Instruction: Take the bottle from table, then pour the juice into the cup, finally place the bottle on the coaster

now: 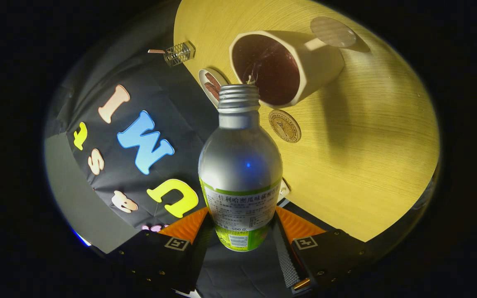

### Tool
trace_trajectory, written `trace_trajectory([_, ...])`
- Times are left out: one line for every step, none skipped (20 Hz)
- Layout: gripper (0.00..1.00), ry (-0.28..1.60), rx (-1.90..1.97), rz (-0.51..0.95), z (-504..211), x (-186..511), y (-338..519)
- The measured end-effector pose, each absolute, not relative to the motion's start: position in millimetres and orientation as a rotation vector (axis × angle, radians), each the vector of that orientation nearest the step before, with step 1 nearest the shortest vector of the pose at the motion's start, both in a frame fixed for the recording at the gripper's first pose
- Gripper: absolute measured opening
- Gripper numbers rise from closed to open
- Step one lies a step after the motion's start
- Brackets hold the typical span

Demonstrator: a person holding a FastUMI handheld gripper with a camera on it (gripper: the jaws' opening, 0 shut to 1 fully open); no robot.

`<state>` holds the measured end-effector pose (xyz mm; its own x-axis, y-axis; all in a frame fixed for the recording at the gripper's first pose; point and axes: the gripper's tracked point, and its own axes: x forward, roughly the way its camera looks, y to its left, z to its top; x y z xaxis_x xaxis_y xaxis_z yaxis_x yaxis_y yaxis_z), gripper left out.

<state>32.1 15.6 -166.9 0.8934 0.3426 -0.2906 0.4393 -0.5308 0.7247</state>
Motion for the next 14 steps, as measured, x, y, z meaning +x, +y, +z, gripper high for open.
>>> trace_trajectory([0.76,0.553,2.187,-0.141,-166.1,33.3,15.2])
trace_trajectory([0.76,0.554,2.191,-0.133,-163.6,33.5,16.0])
trace_trajectory([0.76,0.563,2.189,-0.128,-163.2,33.7,18.7])
trace_trajectory([0.76,0.564,2.19,-0.127,-163.4,34.8,18.6])
trace_trajectory([0.76,0.564,2.198,-0.129,-162.6,35.1,17.6])
trace_trajectory([0.76,0.563,2.203,-0.132,-162.1,36.1,16.6])
trace_trajectory([0.76,0.564,2.208,-0.131,-161.4,36.7,16.9])
trace_trajectory([0.76,0.565,2.209,-0.129,-161.5,36.4,17.6])
trace_trajectory([0.76,0.564,2.211,-0.131,-160.6,35.4,17.0])
trace_trajectory([0.76,0.566,2.216,-0.135,-162.0,35.4,16.1])
trace_trajectory([0.76,0.564,2.218,-0.137,-161.8,34.4,14.7])
trace_trajectory([0.76,0.567,2.218,-0.139,-163.2,34.4,15.2])
trace_trajectory([0.76,0.569,2.217,-0.141,-162.2,33.6,15.7])
trace_trajectory([0.76,0.57,2.216,-0.142,-162.8,34.0,15.5])
